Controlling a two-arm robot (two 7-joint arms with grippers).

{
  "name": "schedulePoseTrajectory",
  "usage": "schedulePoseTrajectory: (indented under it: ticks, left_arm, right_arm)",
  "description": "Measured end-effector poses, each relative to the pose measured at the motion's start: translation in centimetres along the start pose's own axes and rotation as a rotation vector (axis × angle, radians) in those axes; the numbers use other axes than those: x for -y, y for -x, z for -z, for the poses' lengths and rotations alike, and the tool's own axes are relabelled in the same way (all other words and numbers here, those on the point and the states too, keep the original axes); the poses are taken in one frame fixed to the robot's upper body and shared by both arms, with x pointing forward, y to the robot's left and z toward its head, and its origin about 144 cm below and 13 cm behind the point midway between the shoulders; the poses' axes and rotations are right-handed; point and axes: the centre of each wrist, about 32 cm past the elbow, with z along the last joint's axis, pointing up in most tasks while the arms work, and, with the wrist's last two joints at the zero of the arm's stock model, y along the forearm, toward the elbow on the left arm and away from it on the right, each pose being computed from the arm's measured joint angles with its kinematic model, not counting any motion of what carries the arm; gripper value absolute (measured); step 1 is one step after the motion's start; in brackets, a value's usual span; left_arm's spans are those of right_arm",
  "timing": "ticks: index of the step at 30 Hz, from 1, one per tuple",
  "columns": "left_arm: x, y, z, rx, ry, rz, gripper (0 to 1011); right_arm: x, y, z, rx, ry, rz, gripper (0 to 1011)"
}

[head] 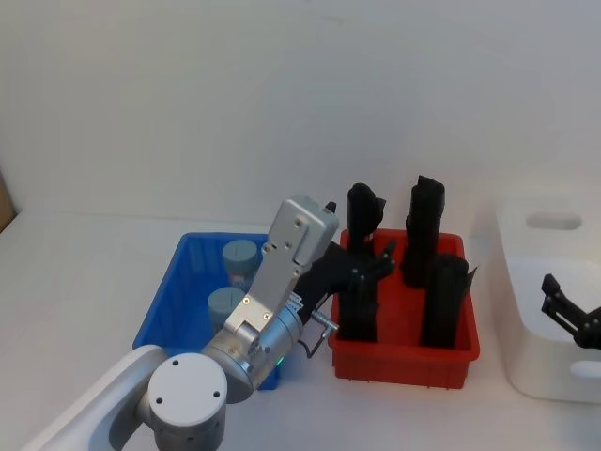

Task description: Pick the cotton swabs from the blue box and place them into the white box.

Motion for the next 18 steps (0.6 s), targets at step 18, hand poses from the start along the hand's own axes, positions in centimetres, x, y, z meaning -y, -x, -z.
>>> schedulePoseTrajectory:
  ticks: [18]
  left_arm:
    - [0.0,0.0,0.0,0.0,0.0,0.0,1004]
  right_arm:
    - [0.0,0.0,0.0,0.0,0.0,0.0,1002]
